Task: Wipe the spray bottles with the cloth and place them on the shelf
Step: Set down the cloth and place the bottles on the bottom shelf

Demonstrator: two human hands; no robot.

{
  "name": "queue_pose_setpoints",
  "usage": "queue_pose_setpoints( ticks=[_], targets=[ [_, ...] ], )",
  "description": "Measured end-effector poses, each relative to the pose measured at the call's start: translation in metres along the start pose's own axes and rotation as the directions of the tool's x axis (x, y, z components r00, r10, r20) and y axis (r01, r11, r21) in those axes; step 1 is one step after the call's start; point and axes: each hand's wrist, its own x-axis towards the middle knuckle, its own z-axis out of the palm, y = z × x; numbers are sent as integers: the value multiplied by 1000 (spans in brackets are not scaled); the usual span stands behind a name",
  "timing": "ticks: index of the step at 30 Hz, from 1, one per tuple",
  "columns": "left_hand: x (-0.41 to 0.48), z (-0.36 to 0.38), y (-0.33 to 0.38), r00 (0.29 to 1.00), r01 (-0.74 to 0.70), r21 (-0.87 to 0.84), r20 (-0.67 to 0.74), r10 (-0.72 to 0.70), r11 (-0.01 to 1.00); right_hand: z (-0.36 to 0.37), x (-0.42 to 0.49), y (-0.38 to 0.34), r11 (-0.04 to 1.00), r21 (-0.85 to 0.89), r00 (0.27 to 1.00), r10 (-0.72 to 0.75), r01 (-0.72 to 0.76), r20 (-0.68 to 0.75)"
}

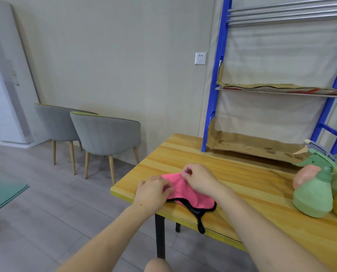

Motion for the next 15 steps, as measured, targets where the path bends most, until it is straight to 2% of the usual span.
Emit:
queue_pose_setpoints(
  ticks=[4,8,11,15],
  targets=[
    [-5,-2,15,994,56,-136,-87,-68,989,-19,-7,0,976,211,997,-35,47,-63],
    [-5,-2,29,991,76,-367,-73,-110,927,-40,-18,-2,921,355,985,-131,164,-114],
    [-4,-2,36,992,57,-424,-78,-99,904,-57,-24,-5,918,340,977,-169,203,-127],
    [4,-14,35,994,12,-375,-97,-52,927,-75,-28,-4,961,200,982,-188,188,-20]
  ],
)
